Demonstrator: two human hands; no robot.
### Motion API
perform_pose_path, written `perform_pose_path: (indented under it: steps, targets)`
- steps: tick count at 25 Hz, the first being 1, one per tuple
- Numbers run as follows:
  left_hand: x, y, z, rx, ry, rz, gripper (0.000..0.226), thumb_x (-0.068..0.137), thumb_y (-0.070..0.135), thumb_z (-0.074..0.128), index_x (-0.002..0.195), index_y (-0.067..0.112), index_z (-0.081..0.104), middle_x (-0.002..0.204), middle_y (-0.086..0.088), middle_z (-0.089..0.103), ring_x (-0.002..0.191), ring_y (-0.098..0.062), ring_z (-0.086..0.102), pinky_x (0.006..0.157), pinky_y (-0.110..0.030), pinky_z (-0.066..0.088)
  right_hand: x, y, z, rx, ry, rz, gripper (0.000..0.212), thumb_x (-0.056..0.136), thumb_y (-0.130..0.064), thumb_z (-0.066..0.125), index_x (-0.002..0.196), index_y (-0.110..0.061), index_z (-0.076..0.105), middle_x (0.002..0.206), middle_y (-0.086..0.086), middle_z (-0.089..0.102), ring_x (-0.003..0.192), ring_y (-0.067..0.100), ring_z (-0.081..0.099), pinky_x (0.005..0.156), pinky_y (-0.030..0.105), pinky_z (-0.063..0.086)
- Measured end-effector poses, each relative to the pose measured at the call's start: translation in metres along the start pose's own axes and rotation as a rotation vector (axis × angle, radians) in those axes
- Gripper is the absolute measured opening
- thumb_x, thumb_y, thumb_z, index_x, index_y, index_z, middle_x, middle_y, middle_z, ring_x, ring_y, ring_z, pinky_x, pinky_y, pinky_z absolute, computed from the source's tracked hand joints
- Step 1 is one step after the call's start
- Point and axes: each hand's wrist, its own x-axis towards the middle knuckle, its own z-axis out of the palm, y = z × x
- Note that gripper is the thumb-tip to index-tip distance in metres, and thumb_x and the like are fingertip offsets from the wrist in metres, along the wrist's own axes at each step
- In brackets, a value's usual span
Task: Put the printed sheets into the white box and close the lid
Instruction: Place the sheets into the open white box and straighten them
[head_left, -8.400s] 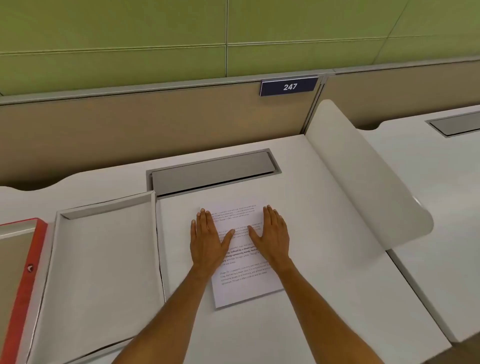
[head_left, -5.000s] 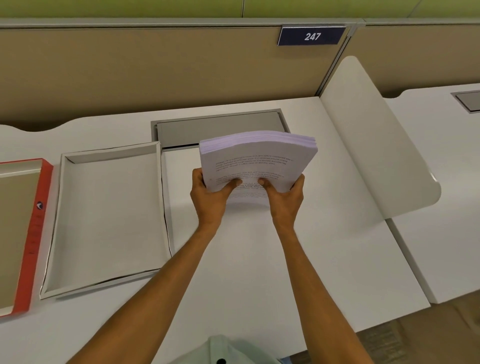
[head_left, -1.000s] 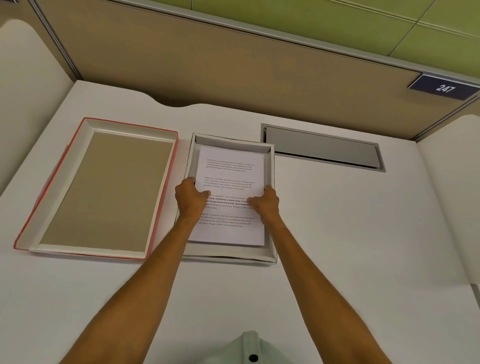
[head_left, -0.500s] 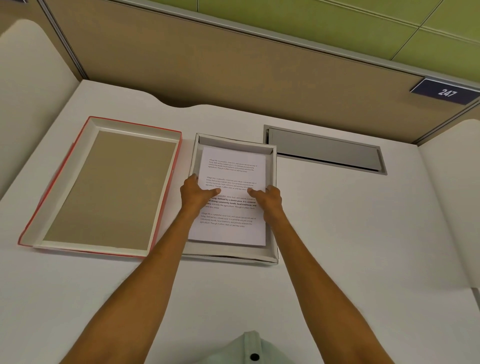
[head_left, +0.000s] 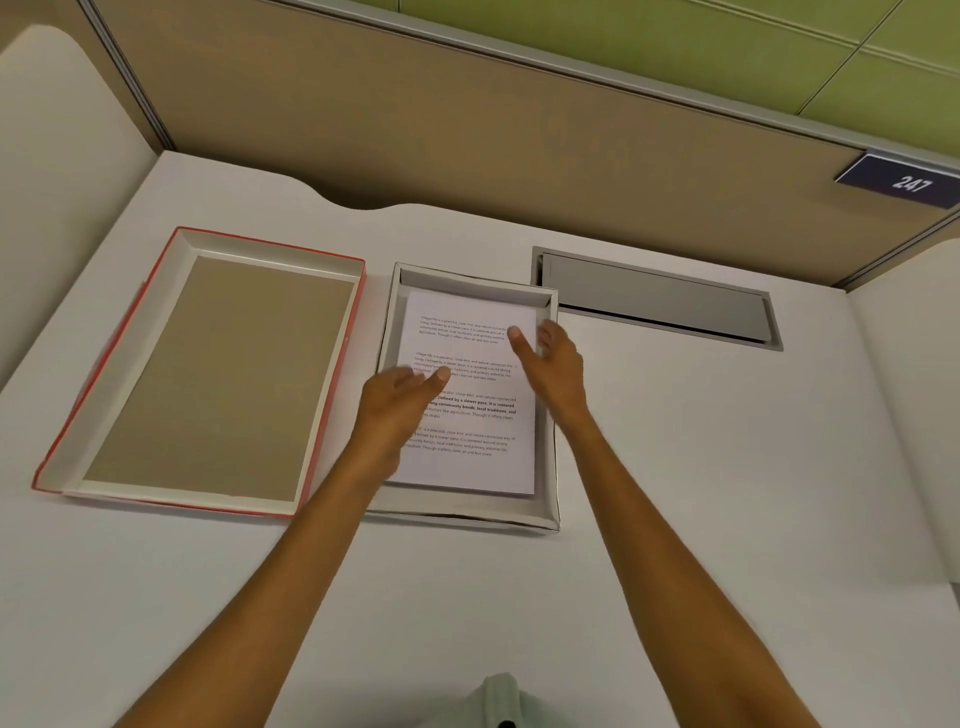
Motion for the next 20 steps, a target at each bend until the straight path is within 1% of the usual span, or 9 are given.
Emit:
perform_pose_path:
  steps: [1,2,4,5,6,8,11,15,20]
  targets:
    - [-0.011,-0.005,0.001,-0.205,-0.076,-0.163,0.068,0.079,0.035,0.080,0.132,0.000,0.056,0.135,-0.016,0.063,0.118,-0.025,0.064,0.099,-0.034,0.054,0.011,-0.006,-0.003,-0.007,-0.036,-0.048,0.073,0.087,-0.052,0.064,0.144,-0.012,0.043,0.146,0.007,0.051,0.133,0.022,0.051,0.105,0.030,0.040]
    - [-0.022,-0.010,0.003,-0.365,-0.142,-0.331,0.062,0.080,0.031,0.080,0.125,-0.004,0.058,0.128,-0.022,0.064,0.113,-0.030,0.066,0.097,-0.038,0.056,0.022,-0.012,-0.005,-0.047,-0.086,-0.098,0.069,0.088,-0.050,0.064,0.142,-0.012,0.046,0.144,0.007,0.053,0.131,0.021,0.053,0.102,0.026,0.041]
    - [-0.038,-0.024,0.009,-0.522,-0.201,-0.567,0.056,0.082,0.025,0.079,0.122,-0.007,0.054,0.125,-0.032,0.058,0.116,-0.041,0.062,0.099,-0.049,0.054,0.044,-0.023,-0.006,-0.187,-0.212,-0.186,0.064,0.089,-0.046,0.064,0.140,-0.011,0.048,0.142,0.007,0.055,0.129,0.021,0.054,0.101,0.025,0.041]
    - [-0.043,-0.031,0.012,-0.574,-0.206,-0.618,0.054,0.084,0.022,0.077,0.125,-0.004,0.052,0.128,-0.033,0.054,0.119,-0.046,0.058,0.102,-0.053,0.051,0.053,-0.027,-0.004,-0.258,-0.276,-0.222,0.064,0.089,-0.044,0.065,0.141,-0.012,0.048,0.142,0.007,0.054,0.130,0.022,0.053,0.103,0.028,0.041]
    - [-0.045,-0.037,0.015,-0.621,-0.197,-0.639,0.051,0.086,0.020,0.075,0.128,0.002,0.052,0.132,-0.033,0.051,0.121,-0.048,0.056,0.104,-0.057,0.048,0.061,-0.030,-0.001,-0.323,-0.330,-0.253,0.064,0.089,-0.043,0.066,0.141,-0.012,0.047,0.143,0.007,0.054,0.130,0.023,0.052,0.105,0.031,0.041]
    - [-0.043,-0.043,0.017,-0.695,-0.174,-0.644,0.046,0.090,0.017,0.071,0.132,0.012,0.054,0.135,-0.029,0.054,0.125,-0.049,0.053,0.109,-0.061,0.041,0.075,-0.035,0.006,-0.425,-0.401,-0.302,0.066,0.088,-0.041,0.068,0.142,-0.011,0.046,0.143,0.007,0.053,0.131,0.024,0.052,0.105,0.031,0.040]
    - [-0.034,-0.044,0.017,-0.725,-0.153,-0.668,0.043,0.091,0.014,0.069,0.131,0.017,0.055,0.136,-0.022,0.057,0.130,-0.049,0.047,0.113,-0.064,0.034,0.089,-0.037,0.017,-0.482,-0.444,-0.315,0.068,0.086,-0.039,0.071,0.143,-0.010,0.046,0.143,0.008,0.053,0.130,0.024,0.052,0.107,0.035,0.040]
    - [-0.026,-0.048,0.023,-0.697,-0.131,-0.691,0.042,0.089,0.009,0.071,0.128,0.016,0.056,0.138,-0.019,0.056,0.132,-0.045,0.048,0.112,-0.063,0.036,0.107,-0.036,0.024,-0.534,-0.490,-0.303,0.071,0.082,-0.034,0.076,0.142,-0.010,0.046,0.144,0.009,0.052,0.132,0.026,0.050,0.113,0.040,0.039]
    - [-0.019,-0.057,0.026,-0.692,-0.129,-0.696,0.025,0.087,0.006,0.072,0.110,0.011,0.063,0.132,-0.022,0.061,0.126,-0.042,0.054,0.109,-0.061,0.041,0.120,-0.036,0.031,-0.590,-0.577,-0.295,0.071,0.078,-0.035,0.080,0.139,-0.010,0.051,0.140,0.009,0.056,0.128,0.026,0.052,0.111,0.038,0.041]
